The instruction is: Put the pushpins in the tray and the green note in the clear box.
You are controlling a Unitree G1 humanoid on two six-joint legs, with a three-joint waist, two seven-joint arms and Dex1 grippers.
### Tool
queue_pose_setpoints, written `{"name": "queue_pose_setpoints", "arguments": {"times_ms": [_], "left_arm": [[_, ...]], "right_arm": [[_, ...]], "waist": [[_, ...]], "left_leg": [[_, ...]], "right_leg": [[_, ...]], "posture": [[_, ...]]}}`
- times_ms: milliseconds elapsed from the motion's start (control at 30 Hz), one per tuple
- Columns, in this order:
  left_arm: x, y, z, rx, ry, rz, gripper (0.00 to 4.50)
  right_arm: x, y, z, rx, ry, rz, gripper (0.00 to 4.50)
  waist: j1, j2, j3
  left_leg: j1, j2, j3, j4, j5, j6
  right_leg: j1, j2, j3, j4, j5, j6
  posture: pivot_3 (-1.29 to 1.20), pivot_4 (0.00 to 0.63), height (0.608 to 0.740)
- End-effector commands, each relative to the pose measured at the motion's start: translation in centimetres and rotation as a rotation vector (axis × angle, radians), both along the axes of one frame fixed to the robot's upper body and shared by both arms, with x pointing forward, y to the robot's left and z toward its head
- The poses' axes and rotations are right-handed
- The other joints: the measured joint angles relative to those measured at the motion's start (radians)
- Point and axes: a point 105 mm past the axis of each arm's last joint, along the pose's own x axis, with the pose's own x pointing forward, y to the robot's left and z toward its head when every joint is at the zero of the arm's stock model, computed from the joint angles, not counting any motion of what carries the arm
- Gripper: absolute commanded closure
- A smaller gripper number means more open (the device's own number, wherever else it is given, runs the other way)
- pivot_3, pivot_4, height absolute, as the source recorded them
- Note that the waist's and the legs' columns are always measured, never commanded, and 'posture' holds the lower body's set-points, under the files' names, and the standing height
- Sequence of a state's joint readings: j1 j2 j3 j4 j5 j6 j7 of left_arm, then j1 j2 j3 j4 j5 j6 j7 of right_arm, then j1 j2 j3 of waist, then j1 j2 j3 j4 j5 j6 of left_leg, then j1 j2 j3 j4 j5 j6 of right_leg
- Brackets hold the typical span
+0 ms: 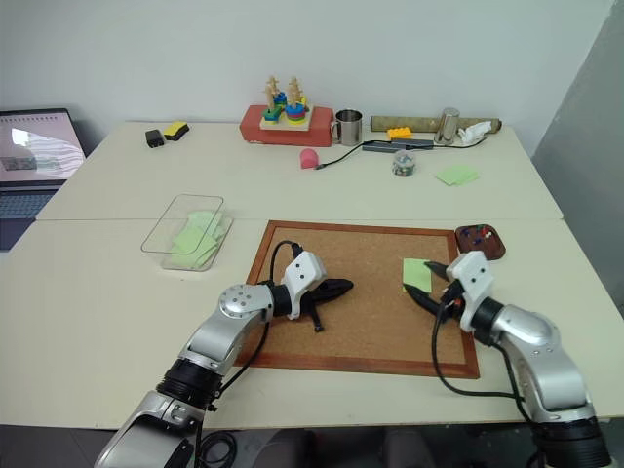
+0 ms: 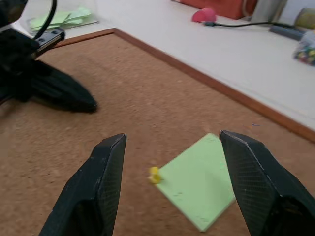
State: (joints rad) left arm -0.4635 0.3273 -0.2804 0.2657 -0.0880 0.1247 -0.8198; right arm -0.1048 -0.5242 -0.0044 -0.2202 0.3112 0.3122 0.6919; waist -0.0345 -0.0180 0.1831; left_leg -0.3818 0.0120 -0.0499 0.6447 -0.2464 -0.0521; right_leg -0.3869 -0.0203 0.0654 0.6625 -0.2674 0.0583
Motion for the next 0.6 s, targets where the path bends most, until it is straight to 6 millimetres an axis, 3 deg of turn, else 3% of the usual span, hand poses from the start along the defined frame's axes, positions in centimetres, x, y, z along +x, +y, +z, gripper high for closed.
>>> {"name": "queue_pose_setpoints", "arguments": {"times_ms": [33, 233, 600], "left_arm": [[-0.3, 1.3, -2.8, 0.081, 0.081, 0.036, 4.50], [-0.4, 1.5, -2.8, 0.084, 0.083, 0.040, 4.50], [-0.6, 1.5, -2.8, 0.086, 0.084, 0.041, 4.50]], "right_arm": [[0.6, 0.4, -0.2, -0.013, -0.024, 0.012, 1.35], [1.4, 0.3, -1.0, 0.001, -0.015, -0.009, 1.35], [1.5, 0.4, -1.7, 0.003, -0.008, 0.000, 3.44]], "waist": [[0.000, 0.000, 0.000], [0.000, 0.000, 0.000], [-0.001, 0.000, 0.000]], "left_leg": [[0.000, 0.000, 0.000, 0.000, 0.000, 0.000], [0.000, 0.000, 0.000, 0.000, 0.000, 0.000], [0.000, 0.000, 0.000, -0.001, 0.000, 0.000]], "right_leg": [[0.000, 0.000, 0.000, 0.000, 0.000, 0.000], [0.000, 0.000, 0.000, 0.000, 0.000, 0.000], [0.000, 0.000, 0.000, 0.000, 0.000, 0.000]], "posture": [[0.00, 0.150, 0.740], [0.00, 0.150, 0.740], [0.00, 0.150, 0.740]]}}
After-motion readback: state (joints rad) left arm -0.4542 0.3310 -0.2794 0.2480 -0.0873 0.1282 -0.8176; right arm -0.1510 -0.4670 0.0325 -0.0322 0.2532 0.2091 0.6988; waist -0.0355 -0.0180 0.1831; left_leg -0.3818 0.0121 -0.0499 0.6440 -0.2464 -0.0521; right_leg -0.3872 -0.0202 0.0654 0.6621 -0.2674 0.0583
